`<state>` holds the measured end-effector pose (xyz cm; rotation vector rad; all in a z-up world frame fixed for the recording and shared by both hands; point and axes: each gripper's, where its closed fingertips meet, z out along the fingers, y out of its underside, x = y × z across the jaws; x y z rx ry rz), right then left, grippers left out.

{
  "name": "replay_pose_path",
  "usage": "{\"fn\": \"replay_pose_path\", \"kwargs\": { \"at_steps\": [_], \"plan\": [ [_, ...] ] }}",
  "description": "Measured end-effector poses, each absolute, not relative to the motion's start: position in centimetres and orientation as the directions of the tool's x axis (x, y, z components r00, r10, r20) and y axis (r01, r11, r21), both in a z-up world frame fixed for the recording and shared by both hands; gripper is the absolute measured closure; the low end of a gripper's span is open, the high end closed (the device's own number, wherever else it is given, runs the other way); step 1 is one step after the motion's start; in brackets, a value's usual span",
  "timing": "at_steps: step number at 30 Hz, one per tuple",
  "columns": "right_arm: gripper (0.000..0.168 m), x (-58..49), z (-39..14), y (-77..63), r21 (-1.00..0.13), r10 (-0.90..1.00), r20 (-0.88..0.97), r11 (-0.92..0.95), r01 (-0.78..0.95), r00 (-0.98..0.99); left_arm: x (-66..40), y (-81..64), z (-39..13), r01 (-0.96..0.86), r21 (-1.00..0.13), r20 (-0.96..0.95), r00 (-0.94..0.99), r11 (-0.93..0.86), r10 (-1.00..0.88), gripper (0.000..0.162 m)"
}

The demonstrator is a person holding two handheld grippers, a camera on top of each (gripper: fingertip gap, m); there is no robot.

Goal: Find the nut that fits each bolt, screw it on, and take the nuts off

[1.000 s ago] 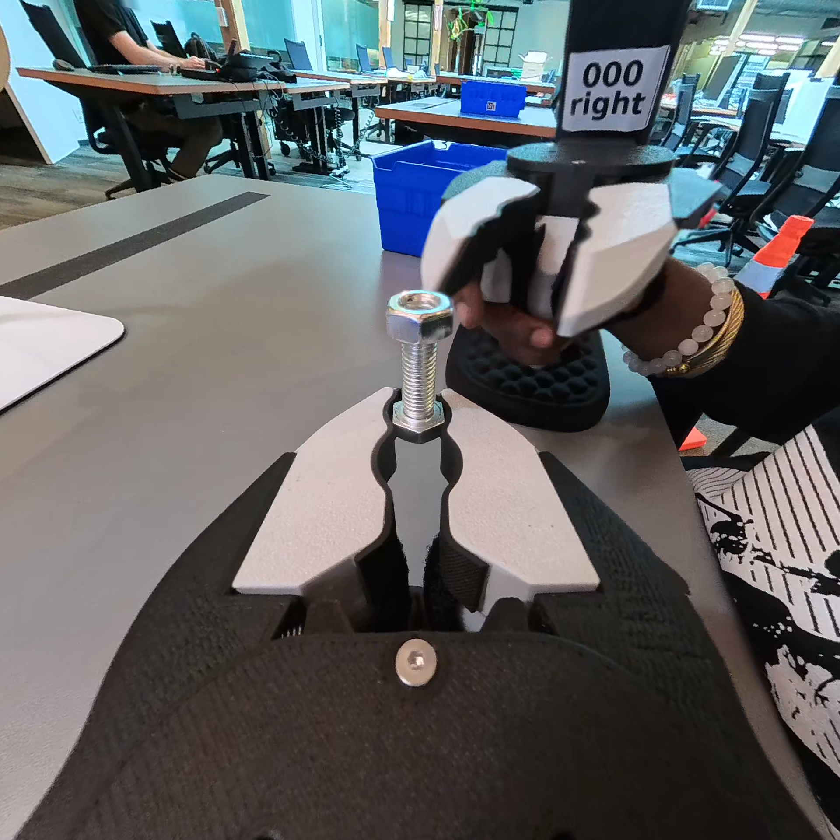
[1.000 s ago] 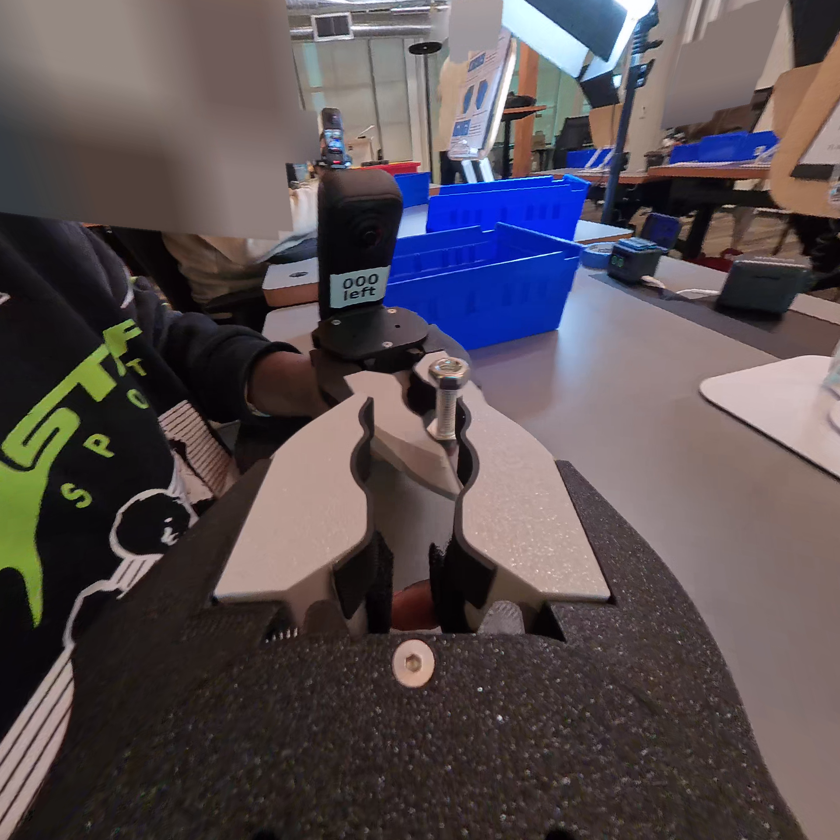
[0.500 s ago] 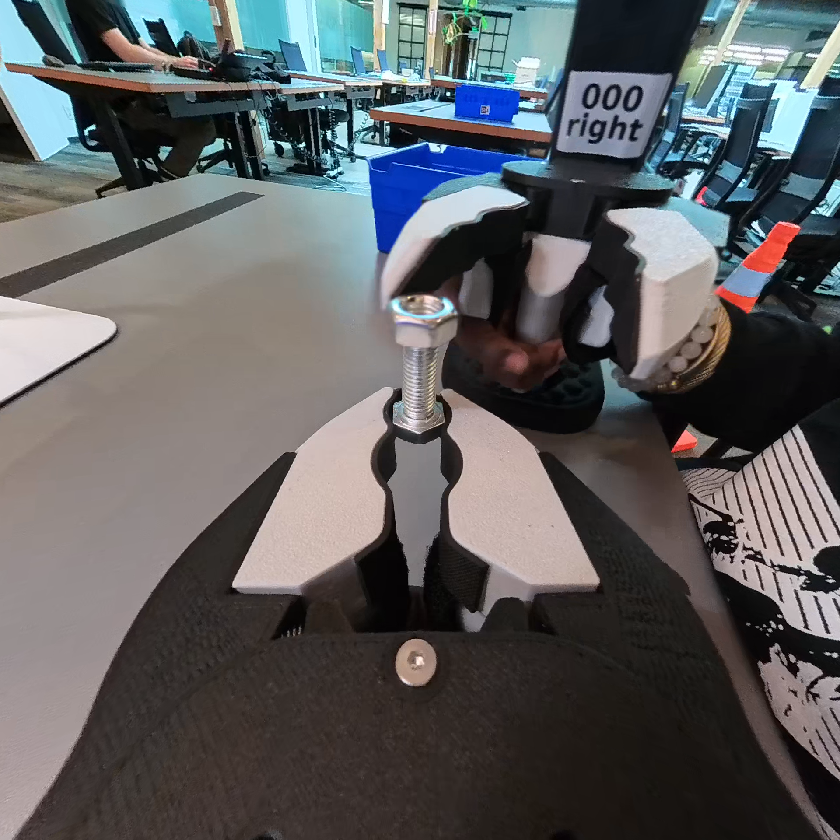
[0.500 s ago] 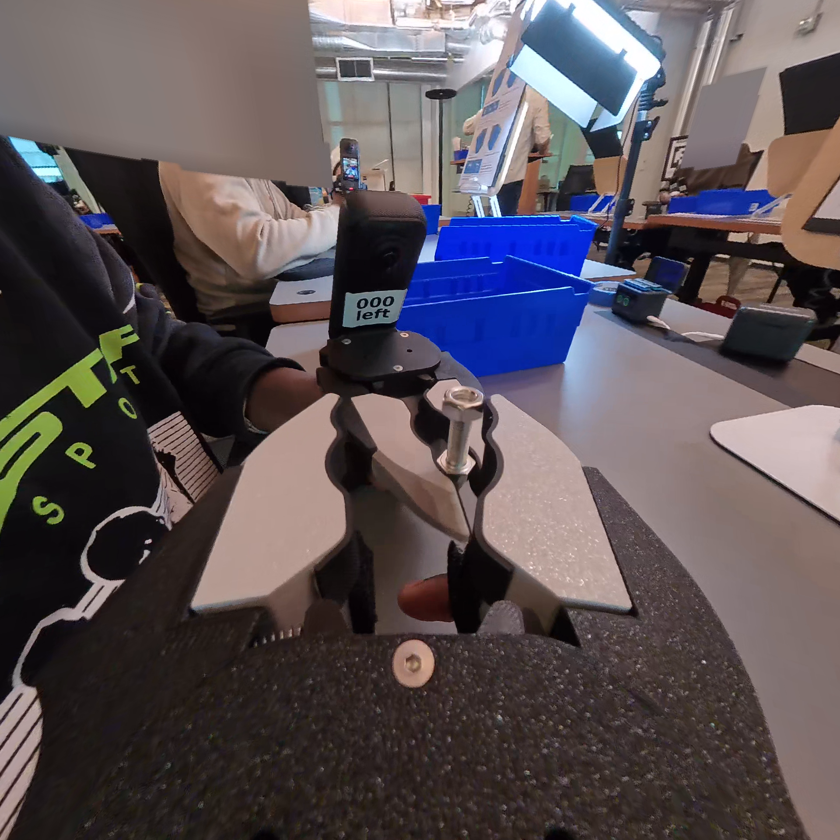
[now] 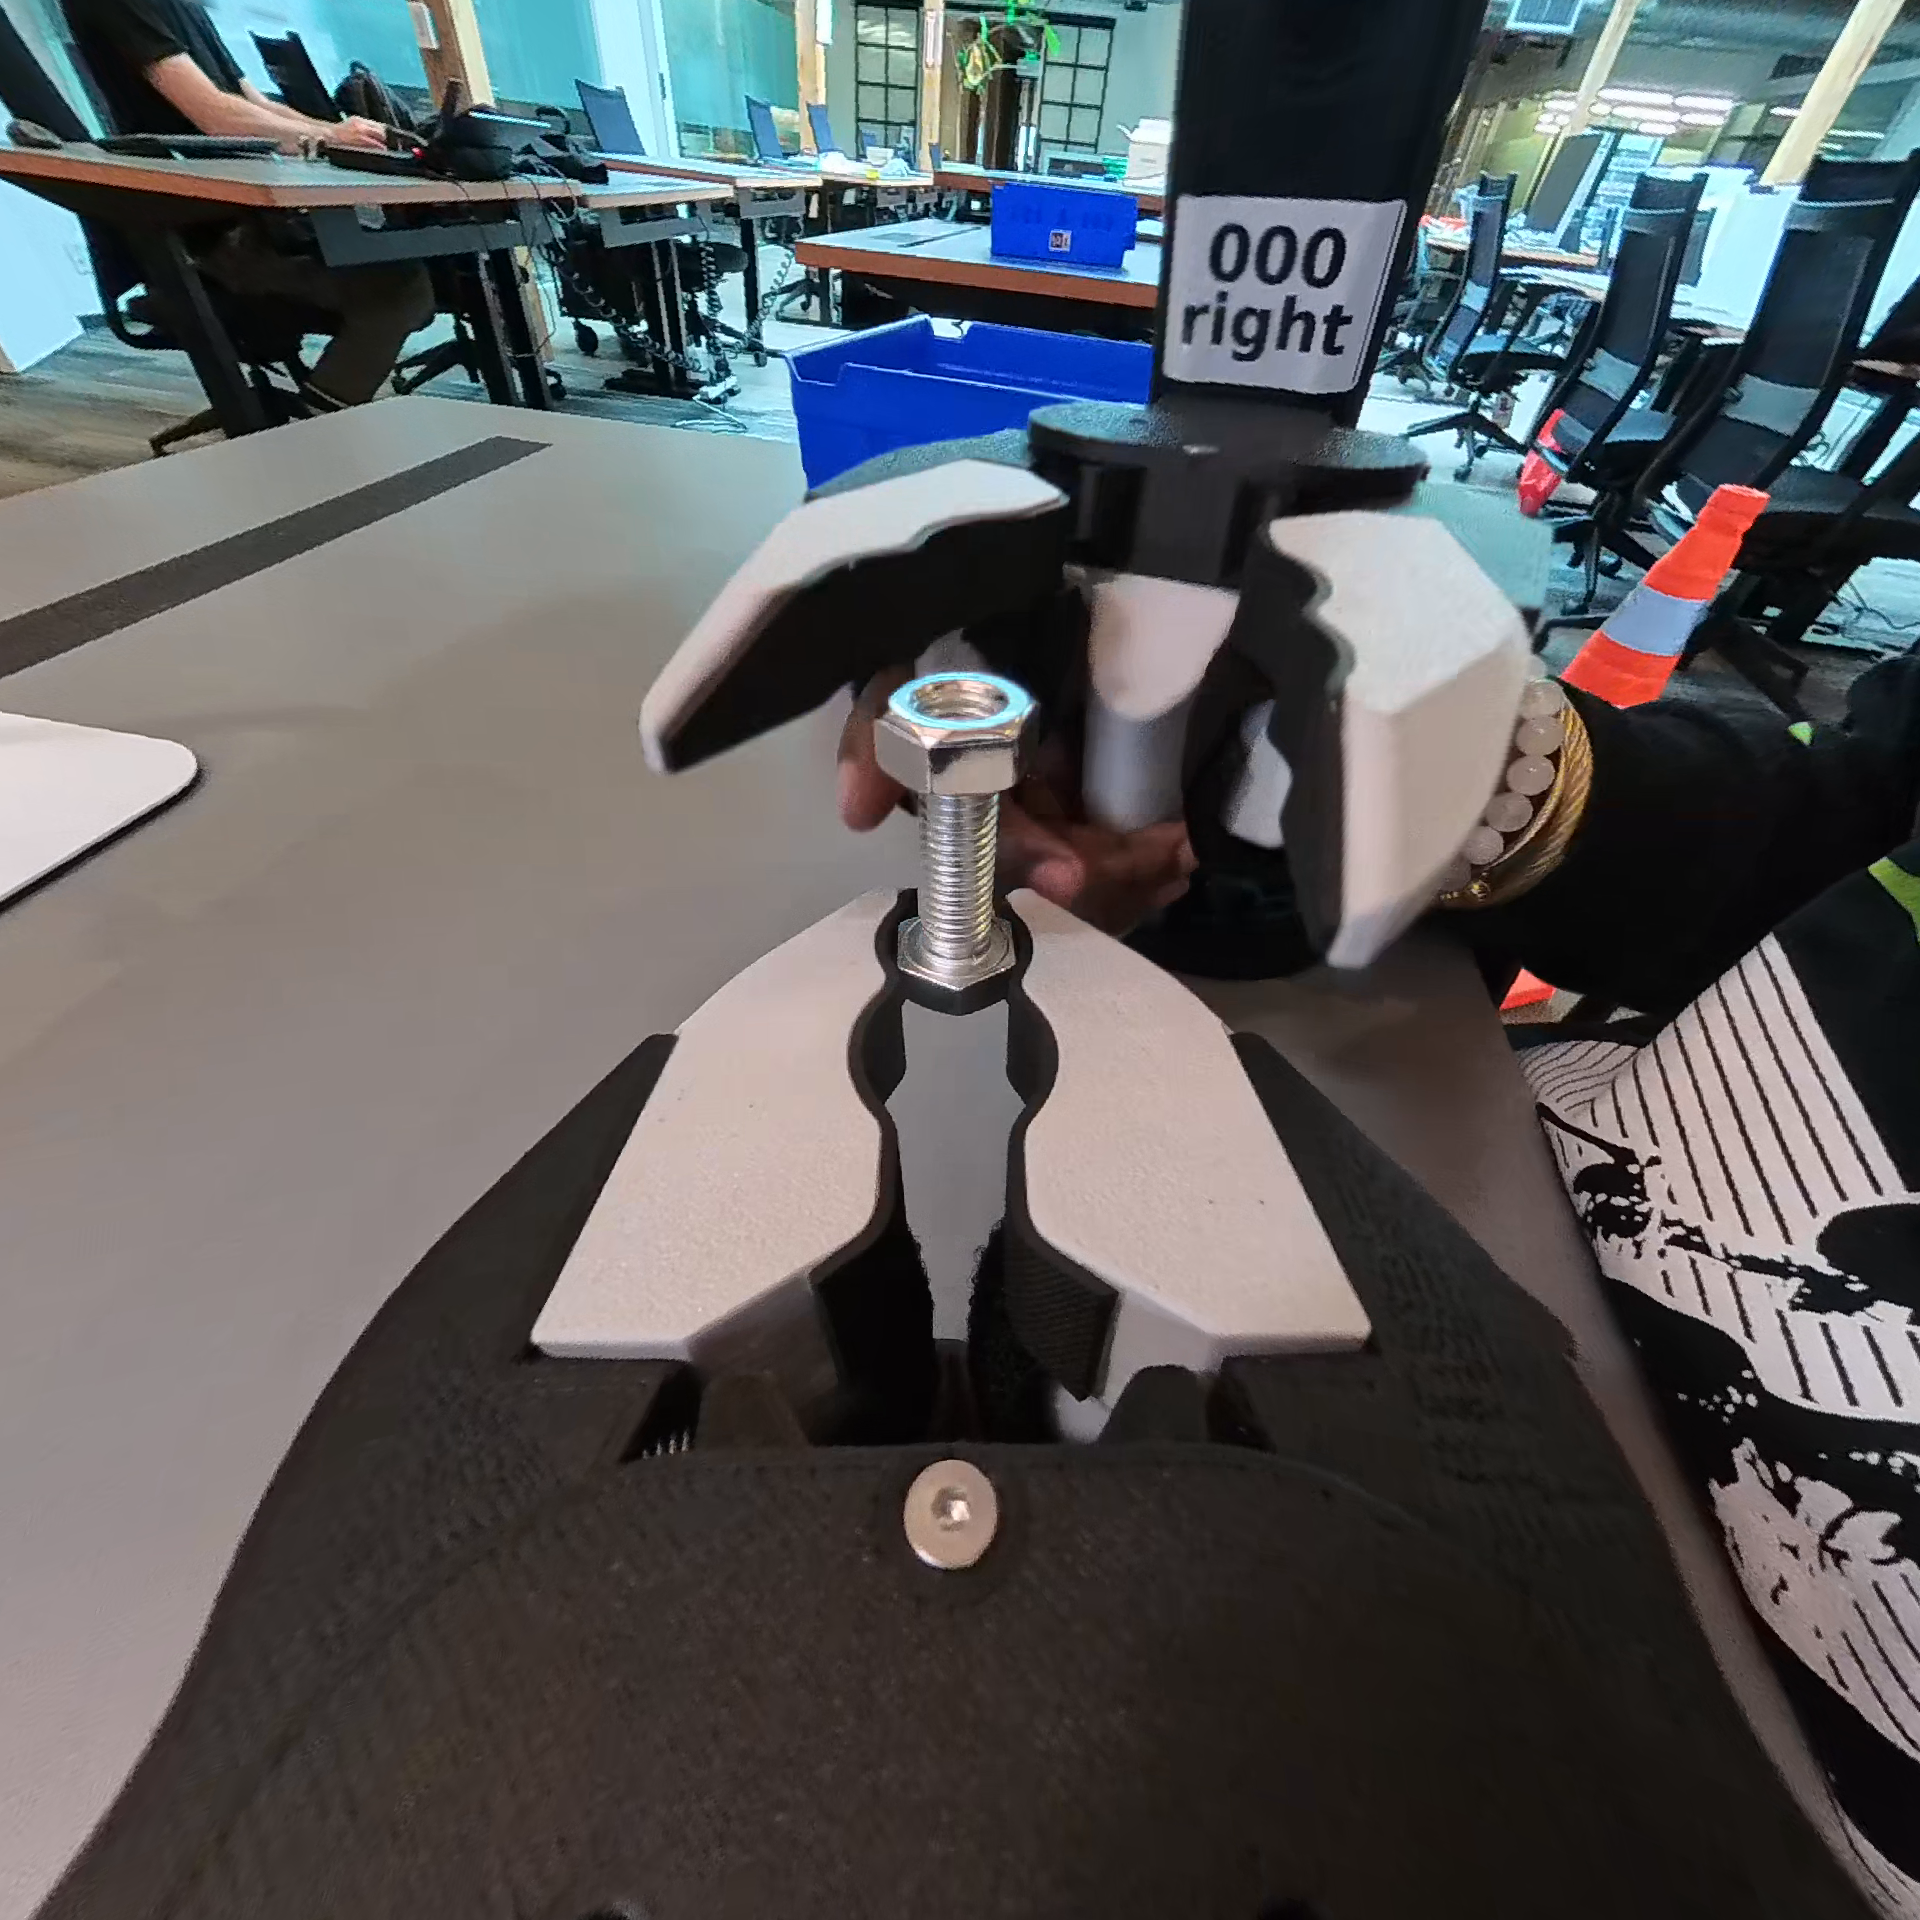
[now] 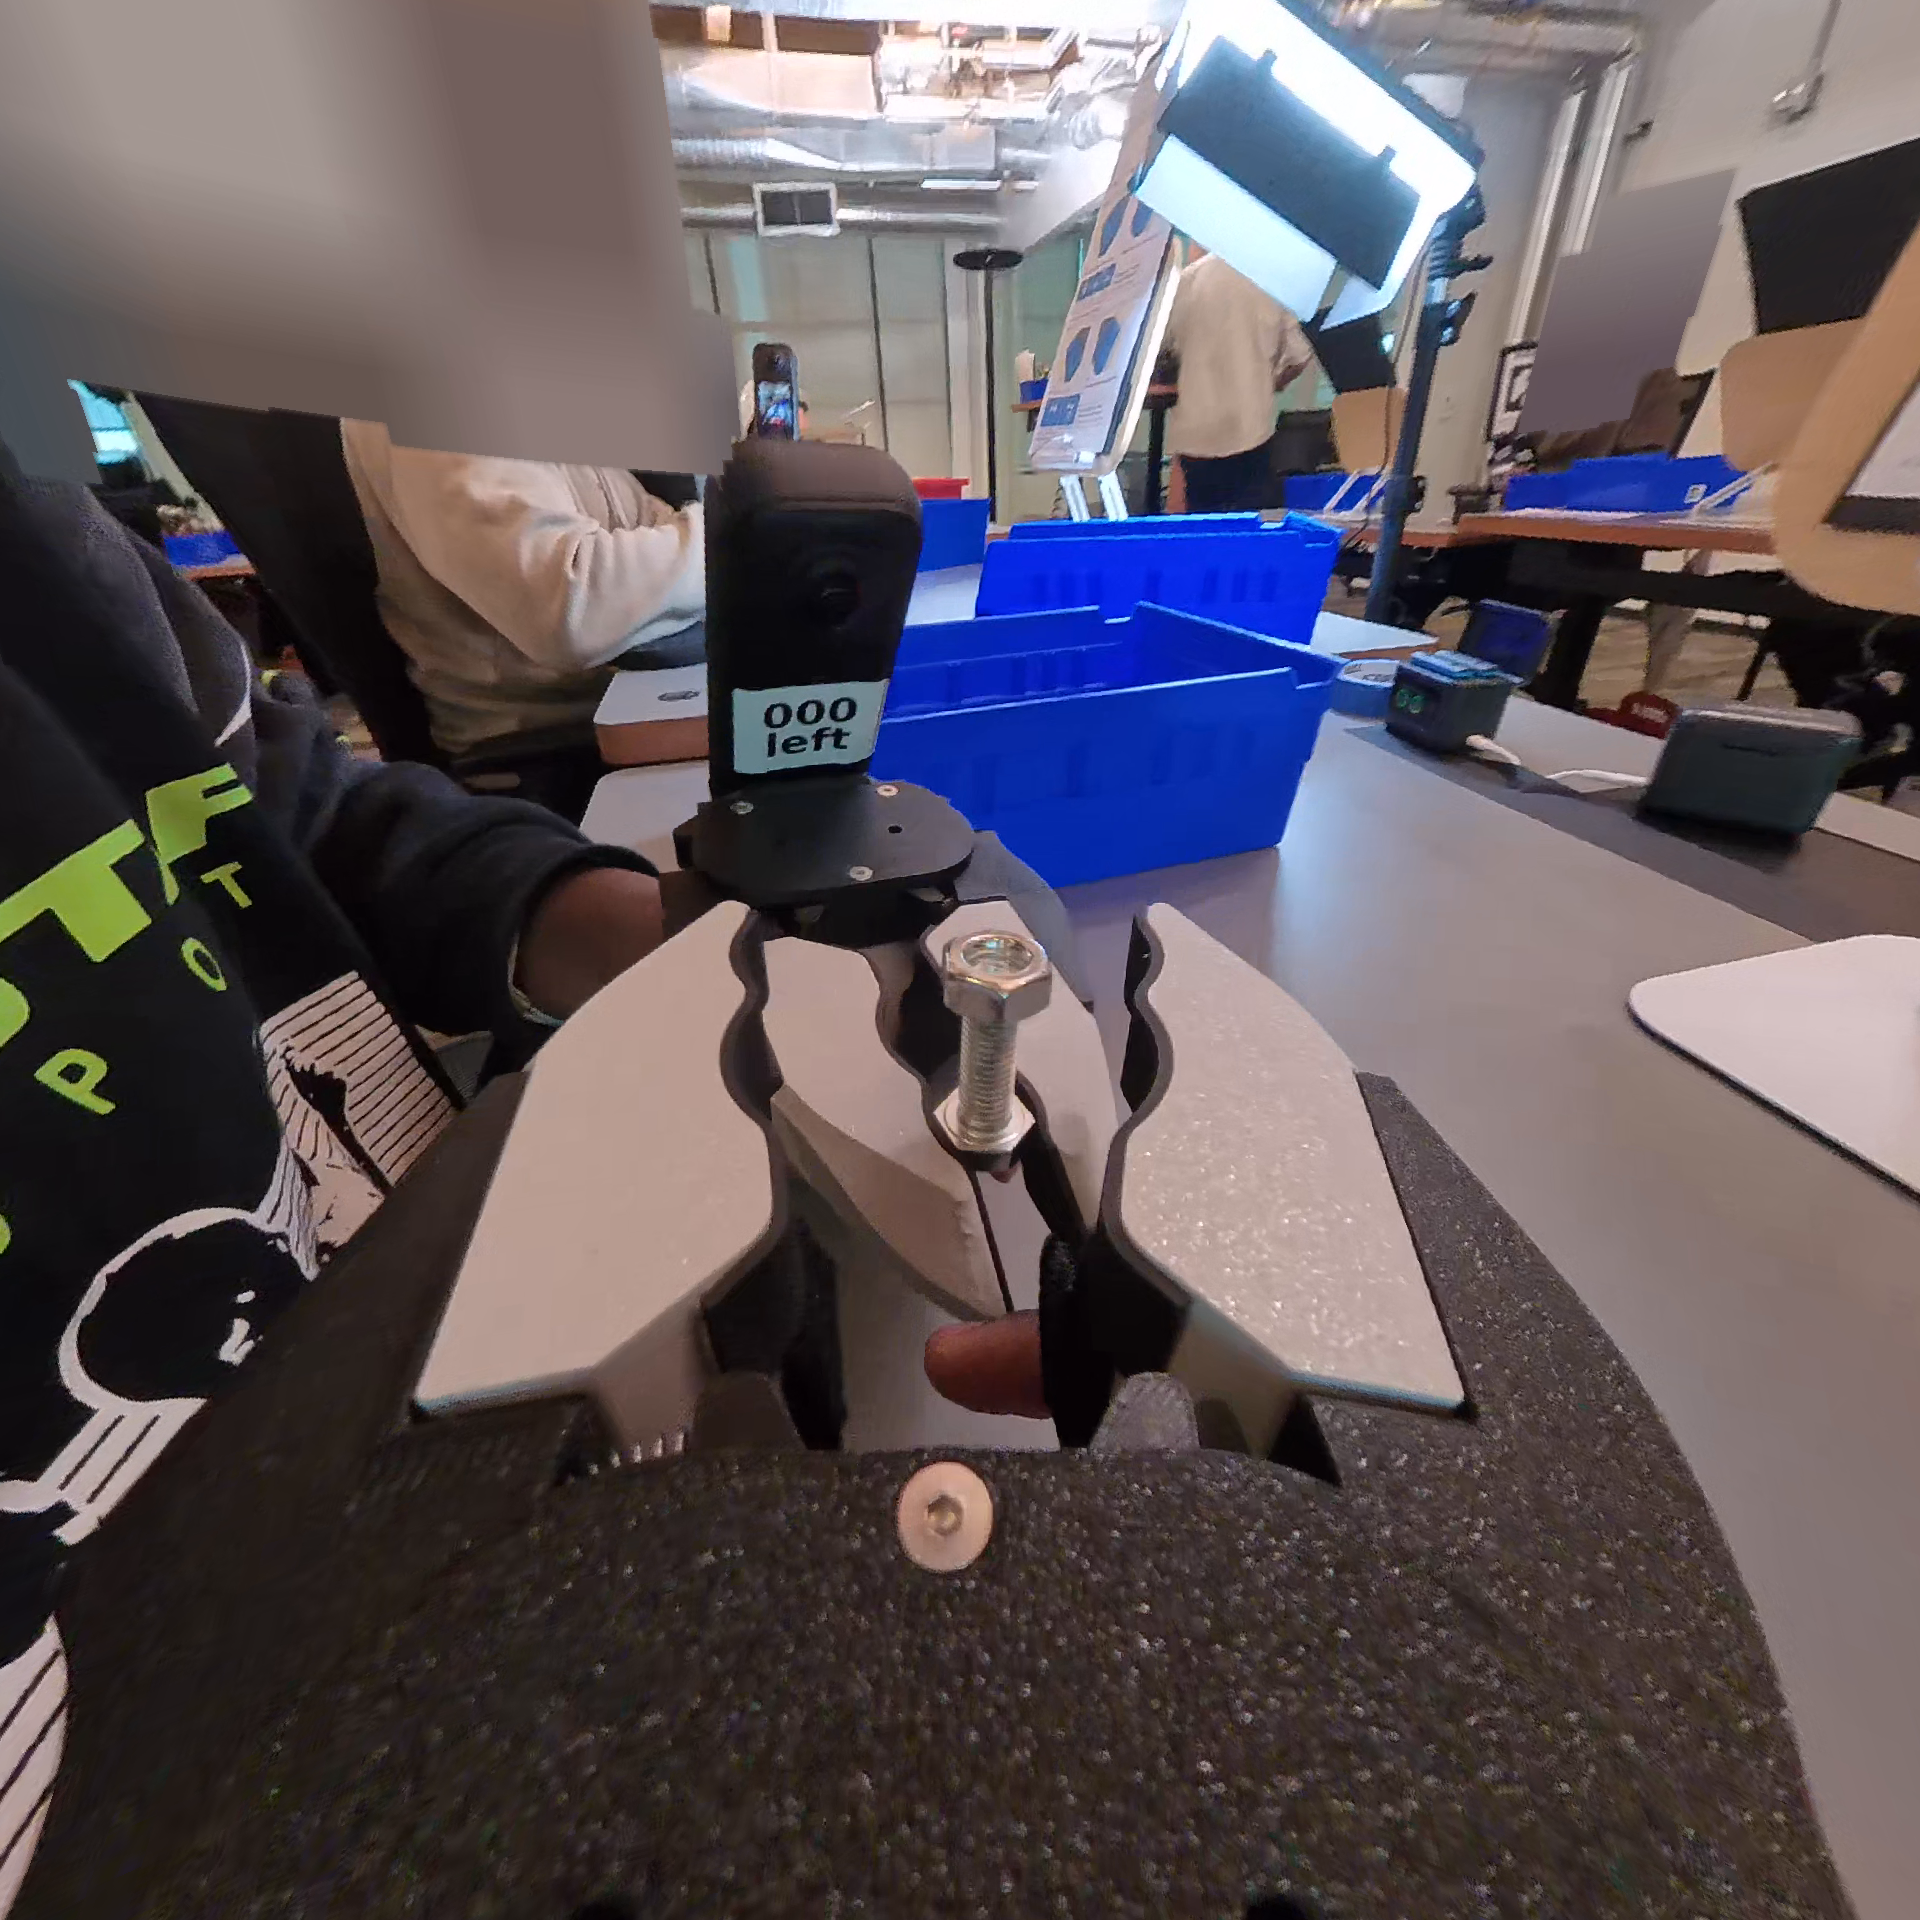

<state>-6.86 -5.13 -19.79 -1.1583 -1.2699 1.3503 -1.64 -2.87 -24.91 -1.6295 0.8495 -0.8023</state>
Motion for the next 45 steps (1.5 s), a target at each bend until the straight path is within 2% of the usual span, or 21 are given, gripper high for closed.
{"fn": "replay_pose_path", "kwargs": {
  "at_steps": [3,4,11,13,15,17,21,25,27,33,35,39,42,45],
  "plan": [
    [0.102,-7.1,-20.1,-5.5,-1.000,0.990,-0.014,-0.013,0.009,-0.141,-1.6,-2.9,-25.0,-0.134,-0.977,0.074,0.518,-0.166,-0.852,0.147],
    [0.109,-6.9,-20.0,-5.8,-1.000,0.988,-0.006,-0.005,0.004,-0.153,-1.7,-2.8,-25.0,-0.131,-0.977,0.076,0.523,-0.169,-0.849,0.147],
    [0.118,-4.6,-19.6,-5.6,-1.000,0.994,0.003,0.003,-0.001,-0.111,-1.9,-2.7,-24.7,-0.124,-0.979,0.071,0.533,-0.160,-0.843,0.147],
    [0.147,-3.7,-19.6,-6.0,-1.000,0.991,0.012,0.012,-0.003,-0.135,-2.1,-2.5,-24.8,-0.123,-0.979,0.073,0.542,-0.165,-0.837,0.147],
    [0.154,-3.2,-19.4,-6.0,-1.000,0.991,0.016,0.014,-0.020,-0.132,-2.2,-2.4,-24.7,-0.108,-0.979,0.088,0.544,-0.174,-0.834,0.147],
    [0.153,-3.2,-19.2,-5.1,-0.999,0.996,0.007,0.003,-0.039,-0.088,-2.2,-2.5,-24.5,-0.103,-0.980,0.090,0.541,-0.172,-0.836,0.147],
    [0.137,-4.4,-18.9,-4.3,-0.999,0.998,-0.010,-0.013,-0.053,-0.069,-2.0,-2.7,-24.7,-0.127,-0.979,0.066,0.533,-0.157,-0.844,0.147],
    [0.122,-6.2,-20.0,-4.7,-0.999,0.995,0.003,0.006,0.034,-0.102,-1.8,-2.9,-24.8,-0.138,-0.979,0.060,0.519,-0.153,-0.852,0.147],
    [0.120,-6.7,-20.4,-5.1,-0.997,0.992,0.014,0.023,0.069,-0.126,-1.7,-2.9,-24.9,-0.149,-0.978,0.049,0.521,-0.148,-0.852,0.147],
    [0.130,-5.3,-19.9,-4.8,-0.998,0.997,0.040,0.043,0.045,-0.069,-2.3,-2.4,-24.7,-0.130,-0.979,0.058,0.551,-0.154,-0.832,0.147],
    [0.151,-4.4,-19.6,-5.1,-0.999,0.996,0.038,0.039,0.012,-0.082,-2.5,-2.3,-24.5,-0.111,-0.980,0.075,0.558,-0.164,-0.826,0.147],
    [0.158,-3.9,-19.1,-5.3,-0.999,0.995,0.034,0.033,-0.018,-0.090,-2.5,-2.3,-24.5,-0.101,-0.980,0.089,0.555,-0.173,-0.827,0.147],
    [0.149,-4.5,-19.5,-4.5,-1.000,0.998,0.026,0.026,-0.005,-0.062,-2.4,-2.4,-24.5,-0.111,-0.980,0.080,0.551,-0.168,-0.831,0.147],
    [0.128,-5.6,-19.8,-4.6,-1.000,0.997,0.000,0.001,0.008,-0.083,-2.1,-2.6,-24.6,-0.116,-0.979,0.080,0.536,-0.167,-0.840,0.147]
  ]
}}
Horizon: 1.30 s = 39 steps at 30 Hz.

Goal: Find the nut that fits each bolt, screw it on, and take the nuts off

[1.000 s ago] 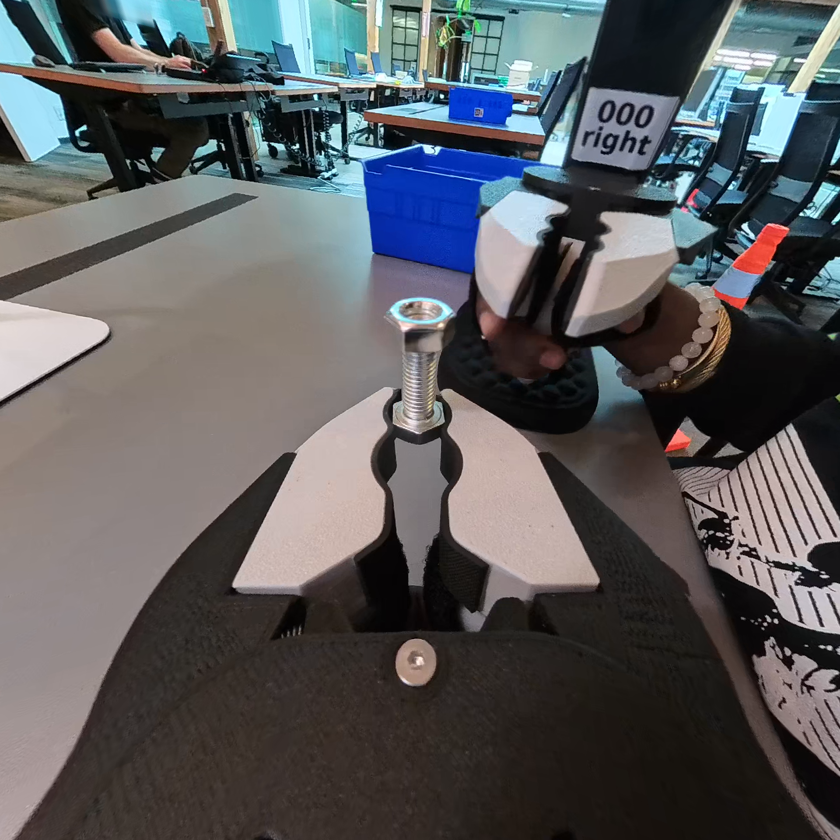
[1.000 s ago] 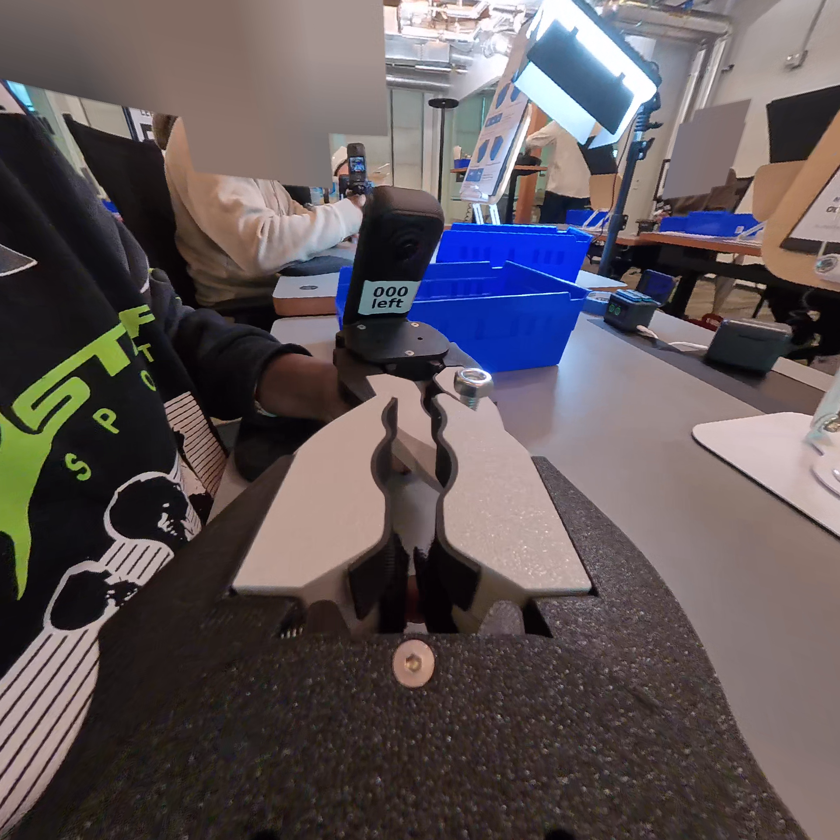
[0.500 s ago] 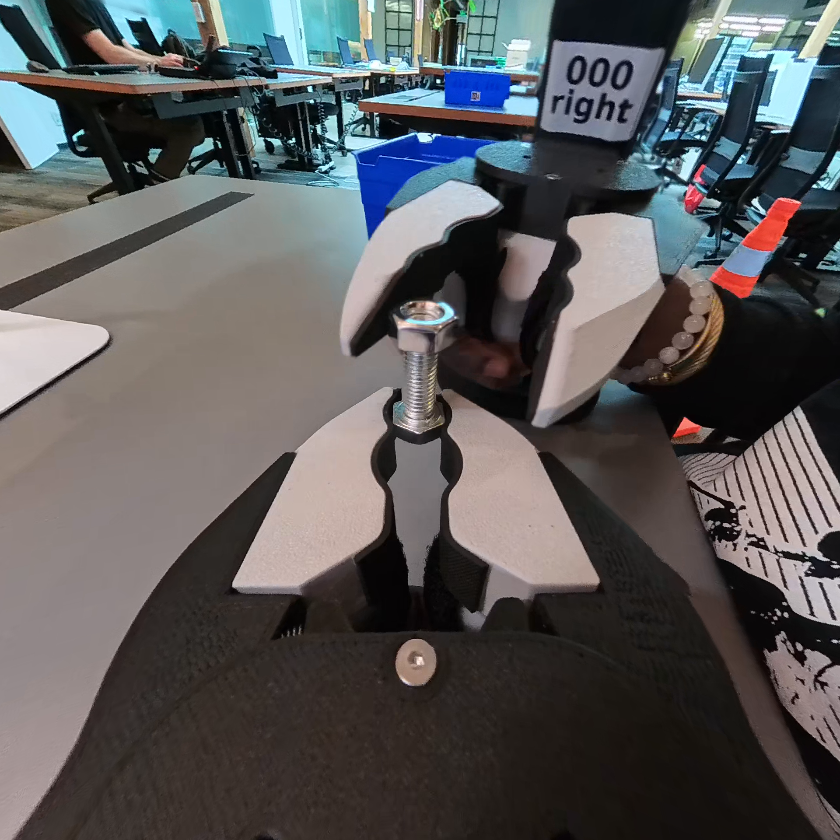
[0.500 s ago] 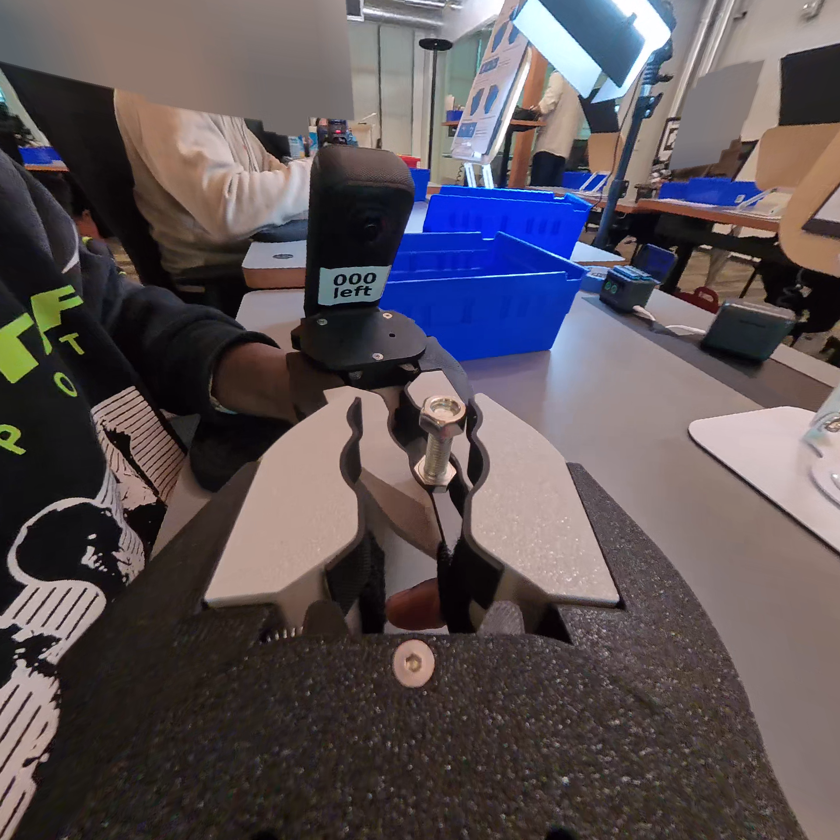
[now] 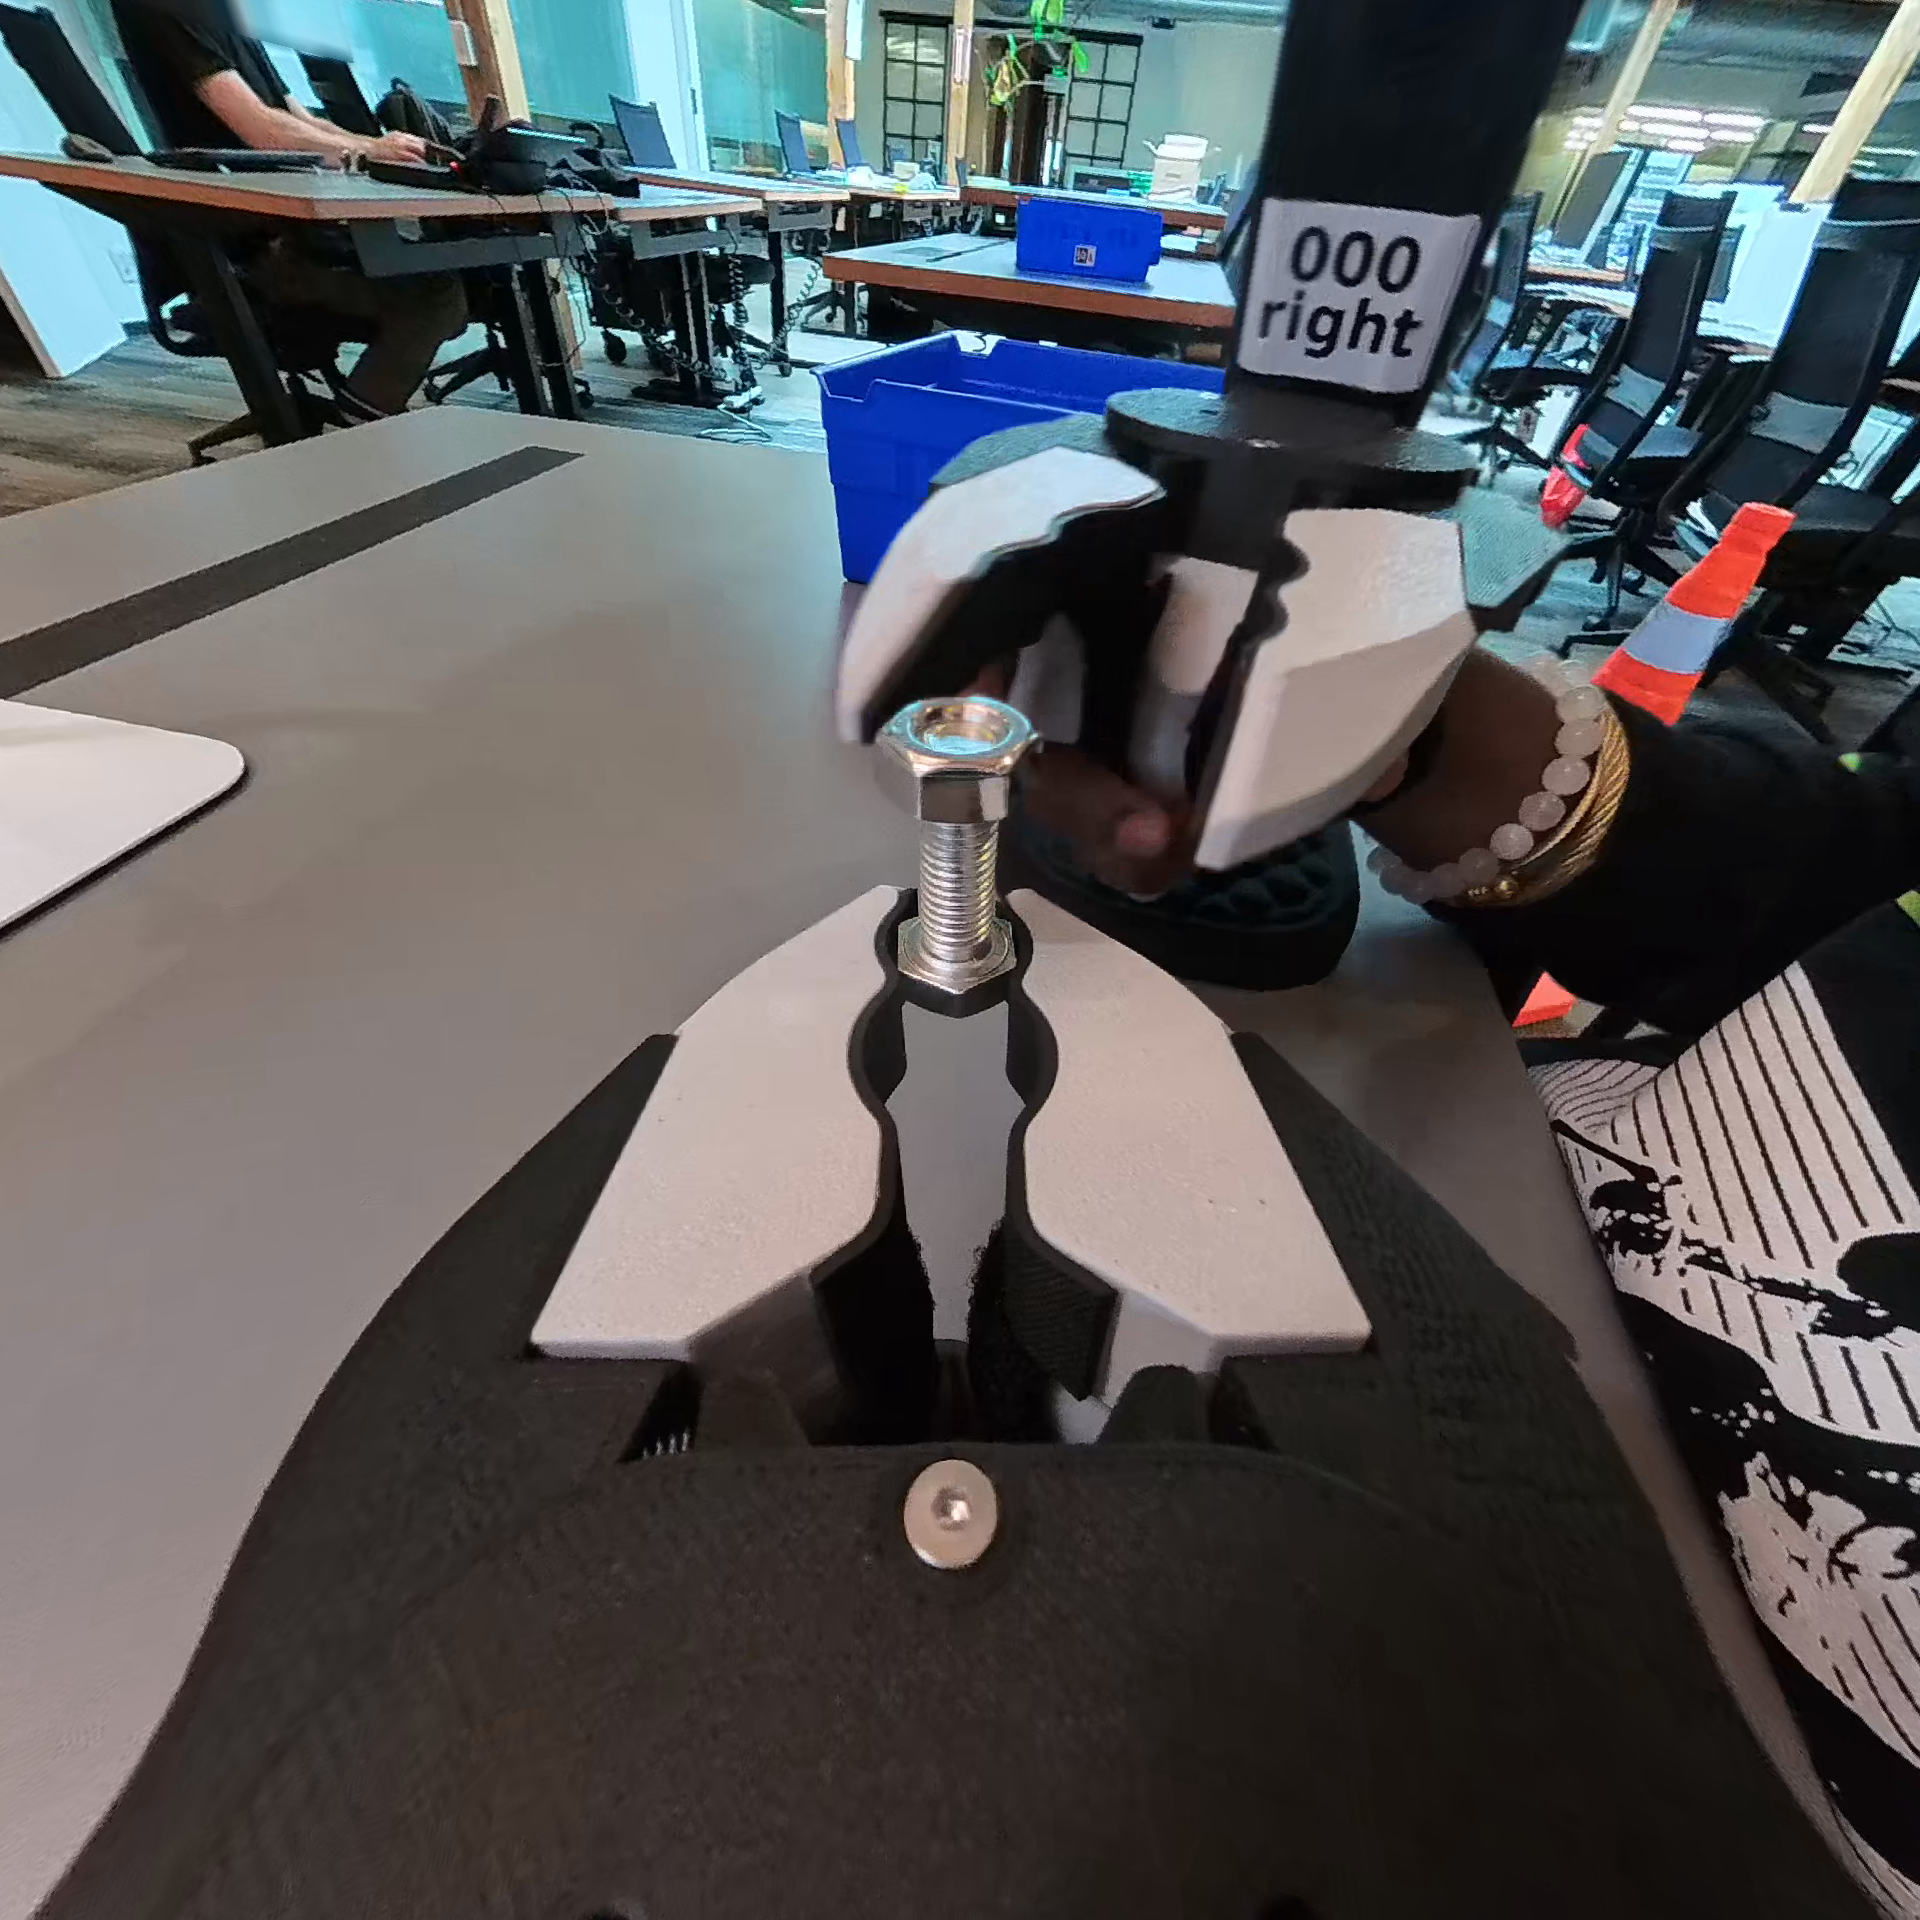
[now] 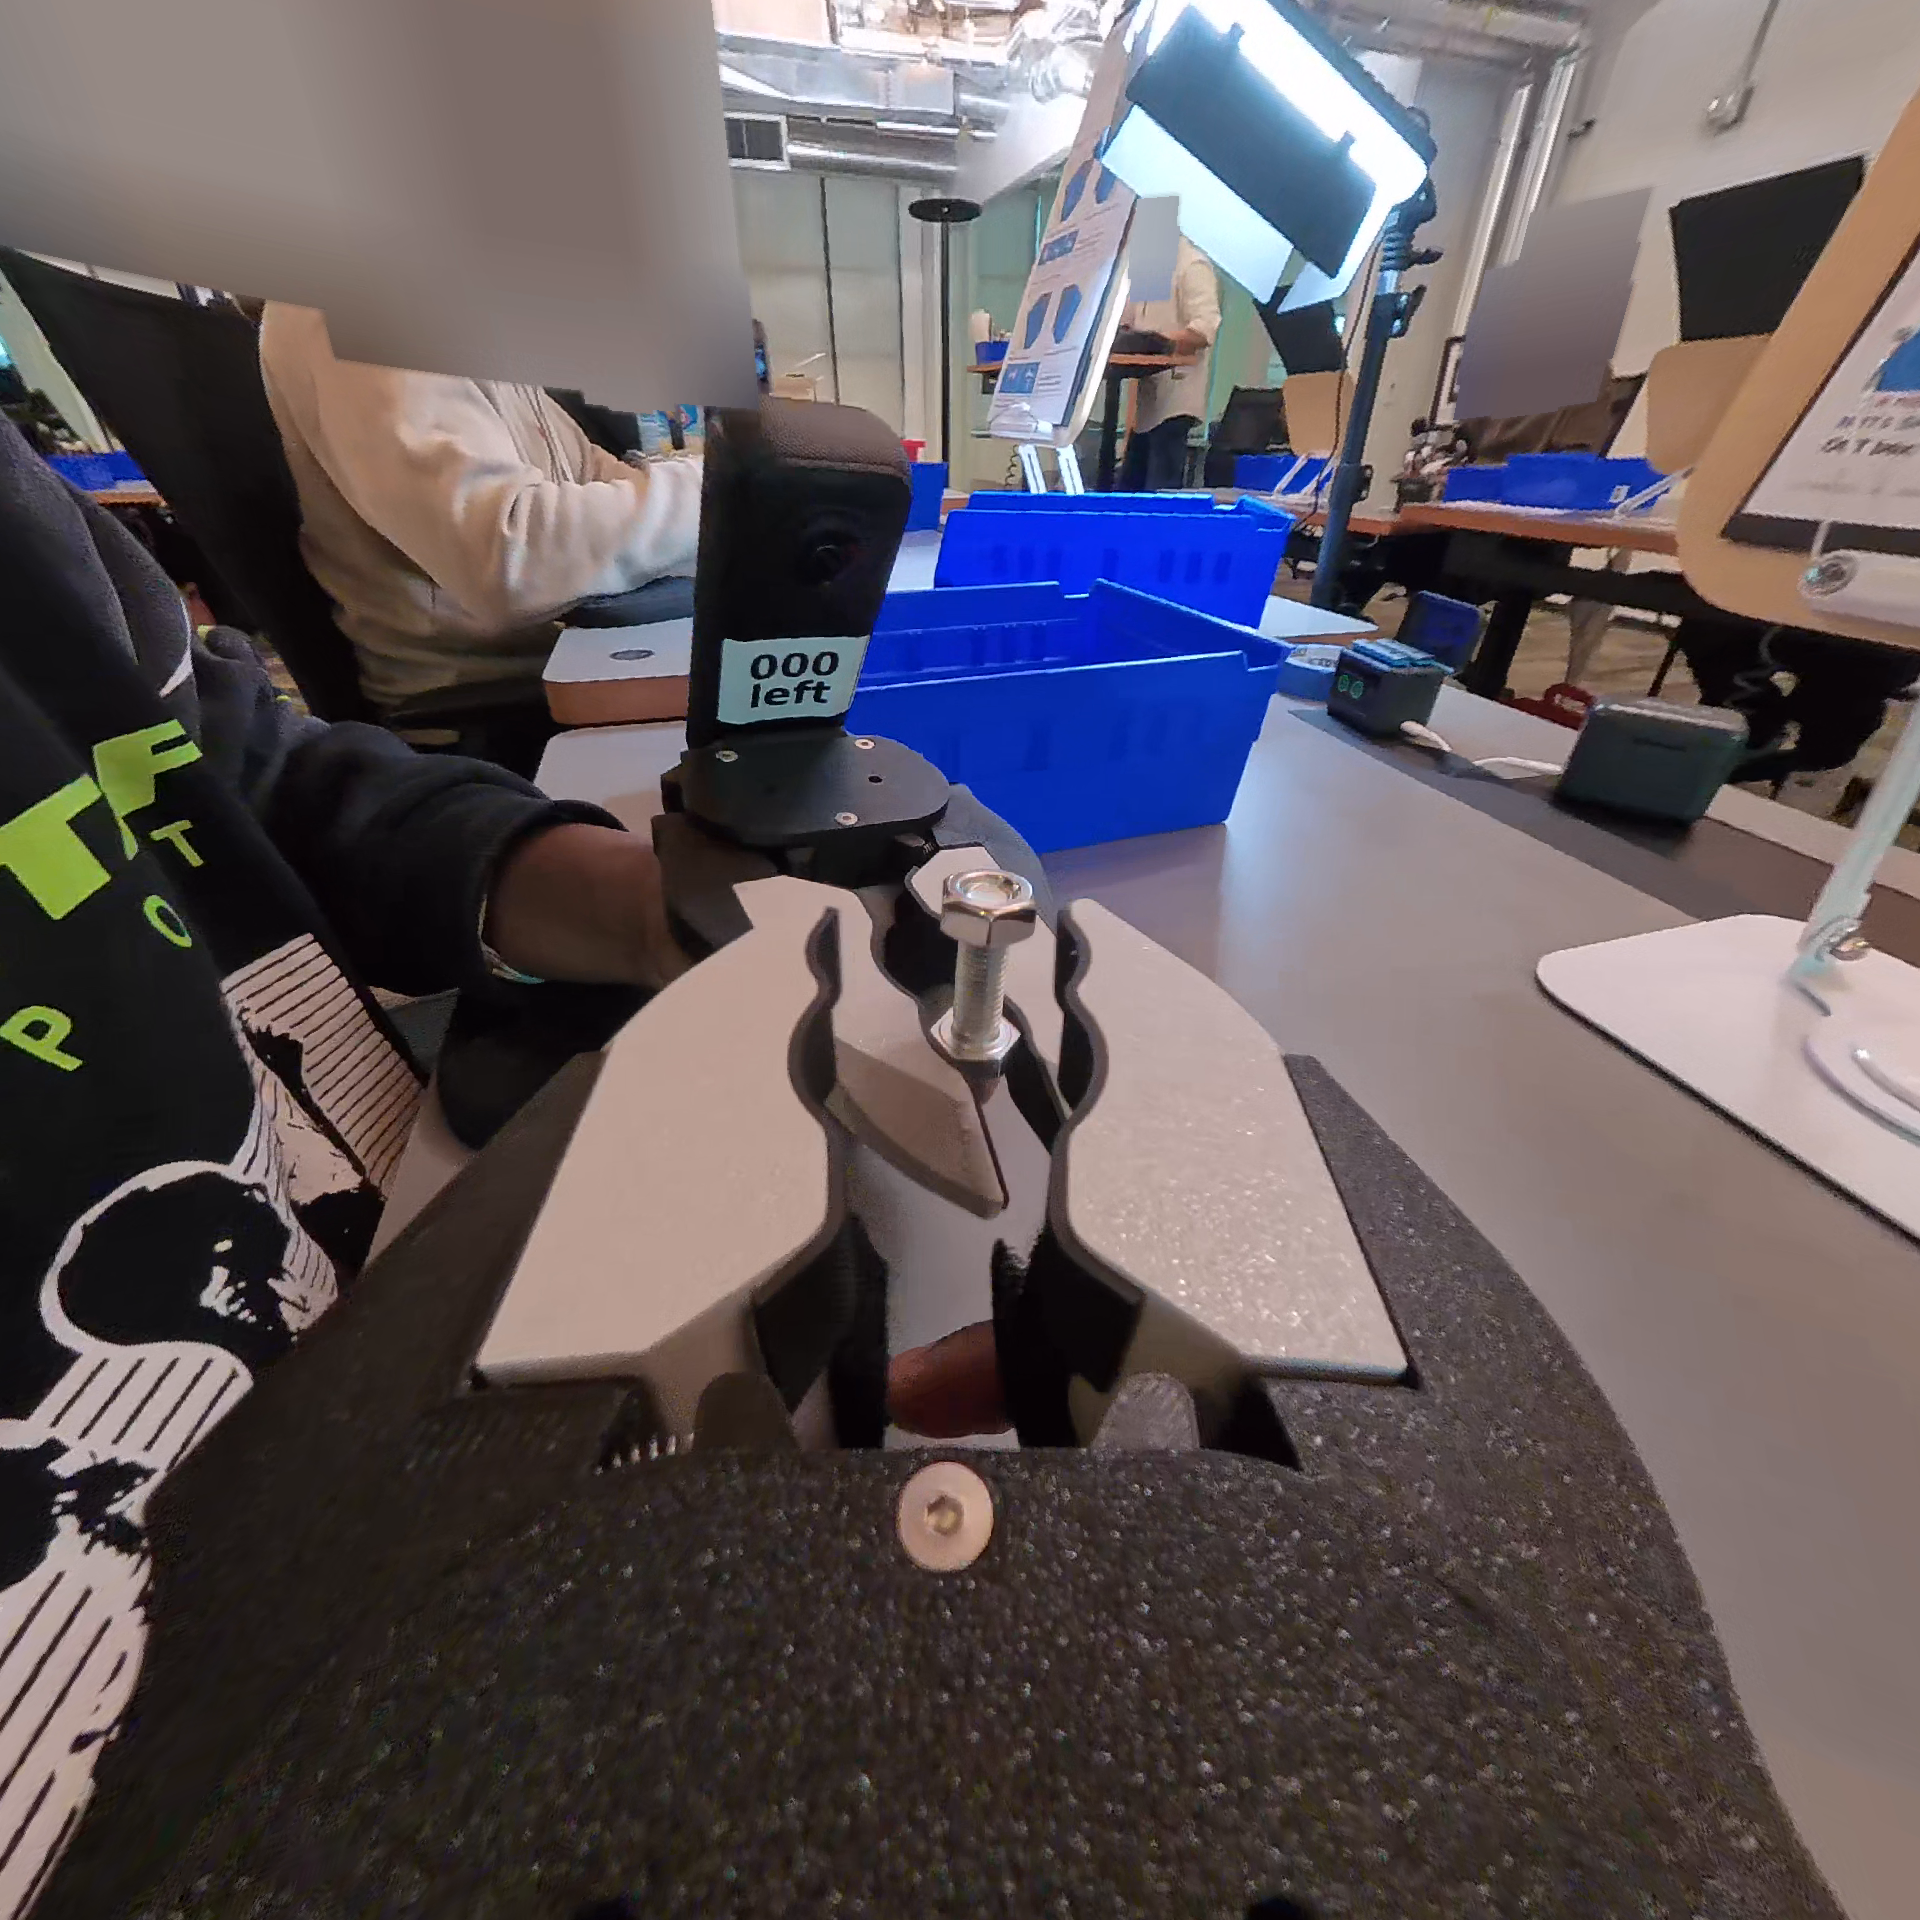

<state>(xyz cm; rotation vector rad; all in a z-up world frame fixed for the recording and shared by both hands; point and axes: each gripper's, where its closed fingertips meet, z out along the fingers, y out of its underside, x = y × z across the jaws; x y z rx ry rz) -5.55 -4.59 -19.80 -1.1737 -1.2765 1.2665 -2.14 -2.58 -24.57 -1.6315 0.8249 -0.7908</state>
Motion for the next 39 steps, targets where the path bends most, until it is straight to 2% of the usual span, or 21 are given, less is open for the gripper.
{"fn": "replay_pose_path", "kwargs": {
  "at_steps": [3,12,15,16,20,22,25,27,33,39],
  "plan": [
    [0.120,-6.5,-20.1,-4.8,-1.000,0.994,-0.007,-0.004,0.029,-0.109,-1.8,-2.9,-24.8,-0.135,-0.977,0.070,0.519,-0.162,-0.852,0.147],
    [0.124,-6.2,-20.1,-5.2,-0.999,0.994,0.010,0.014,0.037,-0.110,-2.1,-2.6,-24.7,-0.139,-0.977,0.060,0.542,-0.159,-0.838,0.147],
    [0.135,-4.9,-19.9,-5.1,-1.000,0.996,0.017,0.019,0.024,-0.088,-2.4,-2.4,-24.5,-0.118,-0.979,0.077,0.551,-0.169,-0.831,0.147],
    [0.150,-4.5,-19.7,-5.4,-1.000,0.994,0.022,0.024,0.016,-0.107,-2.5,-2.3,-24.6,-0.116,-0.978,0.080,0.557,-0.173,-0.827,0.147],
    [0.156,-3.8,-19.5,-5.3,-0.999,0.995,0.031,0.032,0.008,-0.098,-2.4,-2.3,-24.6,-0.109,-0.977,0.093,0.550,-0.182,-0.830,0.147],
    [0.153,-4.1,-19.6,-4.6,-0.999,0.998,0.029,0.030,0.010,-0.064,-2.3,-2.4,-24.7,-0.115,-0.977,0.088,0.545,-0.178,-0.834,0.147],
    [0.133,-5.1,-19.7,-4.4,-1.000,0.997,0.000,0.001,0.010,-0.074,-2.1,-2.6,-24.7,-0.122,-0.977,0.084,0.533,-0.175,-0.842,0.147],
    [0.126,-5.9,-20.0,-4.5,-1.000,0.996,0.000,0.002,0.027,-0.089,-1.9,-2.7,-24.8,-0.133,-0.976,0.076,0.527,-0.171,-0.846,0.147],
    [0.126,-7.3,-20.9,-5.5,-0.996,0.990,0.018,0.030,0.088,-0.142,-1.5,-3.0,-25.2,-0.162,-0.972,0.066,0.511,-0.171,-0.857,0.147],
    [0.133,-5.7,-20.5,-4.8,-0.998,0.996,0.018,0.023,0.057,-0.086,-2.1,-2.7,-24.8,-0.143,-0.975,0.070,0.533,-0.171,-0.843,0.147]
  ]
}}
